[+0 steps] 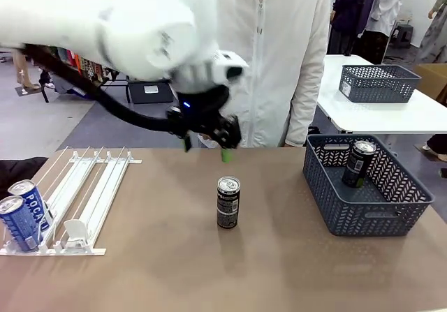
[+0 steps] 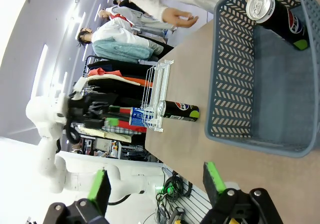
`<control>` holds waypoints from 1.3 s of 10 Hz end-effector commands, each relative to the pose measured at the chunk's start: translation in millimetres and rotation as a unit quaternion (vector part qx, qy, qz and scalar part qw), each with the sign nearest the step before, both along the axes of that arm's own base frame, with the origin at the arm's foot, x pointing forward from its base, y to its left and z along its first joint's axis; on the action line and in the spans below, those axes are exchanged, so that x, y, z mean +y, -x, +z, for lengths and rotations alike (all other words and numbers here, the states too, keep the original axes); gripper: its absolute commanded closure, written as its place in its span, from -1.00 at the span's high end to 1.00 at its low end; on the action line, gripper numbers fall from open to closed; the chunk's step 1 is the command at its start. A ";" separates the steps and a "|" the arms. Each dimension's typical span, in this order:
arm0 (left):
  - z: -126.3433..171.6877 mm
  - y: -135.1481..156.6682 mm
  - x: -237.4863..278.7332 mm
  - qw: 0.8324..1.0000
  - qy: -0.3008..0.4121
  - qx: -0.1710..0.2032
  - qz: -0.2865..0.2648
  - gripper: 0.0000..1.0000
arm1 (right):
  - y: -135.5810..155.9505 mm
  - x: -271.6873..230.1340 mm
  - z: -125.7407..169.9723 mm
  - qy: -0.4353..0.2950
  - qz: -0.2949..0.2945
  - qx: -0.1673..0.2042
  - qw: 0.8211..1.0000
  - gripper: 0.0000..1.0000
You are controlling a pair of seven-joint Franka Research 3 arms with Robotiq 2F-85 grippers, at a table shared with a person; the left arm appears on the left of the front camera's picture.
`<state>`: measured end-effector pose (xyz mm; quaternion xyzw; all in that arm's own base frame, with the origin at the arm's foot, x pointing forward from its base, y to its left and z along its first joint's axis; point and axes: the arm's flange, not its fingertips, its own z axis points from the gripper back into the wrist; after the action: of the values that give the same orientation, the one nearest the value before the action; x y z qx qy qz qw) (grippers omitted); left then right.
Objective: Retrieve and store the cans from the dispenser.
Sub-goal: Pick up the last remaining can from one row of the Automatic Can Dispenser and place it in the middle of the table.
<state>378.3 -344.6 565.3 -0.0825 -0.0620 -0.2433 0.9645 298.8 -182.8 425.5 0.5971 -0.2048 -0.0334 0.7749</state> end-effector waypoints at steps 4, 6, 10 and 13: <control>39.0 46.4 259.6 0.963 0.255 0.071 0.054 1.00 | 1.2 -2.6 2.2 0.002 0.007 -0.006 1.000 1.00; 25.4 60.5 350.0 0.932 0.340 0.103 0.075 1.00 | 1.2 -2.6 2.2 0.002 0.007 -0.006 1.000 1.00; -19.2 83.6 488.8 0.876 0.420 0.180 0.155 1.00 | 1.2 -2.6 2.2 0.002 0.007 -0.006 1.000 1.00; -20.9 95.6 484.9 0.882 0.412 0.165 0.159 1.00 | 1.2 -2.6 2.2 0.002 0.007 -0.006 1.000 1.00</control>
<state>286.7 150.3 535.0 -0.4967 0.0043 -0.0060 0.8679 298.5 -183.1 425.5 0.5972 -0.2050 -0.0339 0.7747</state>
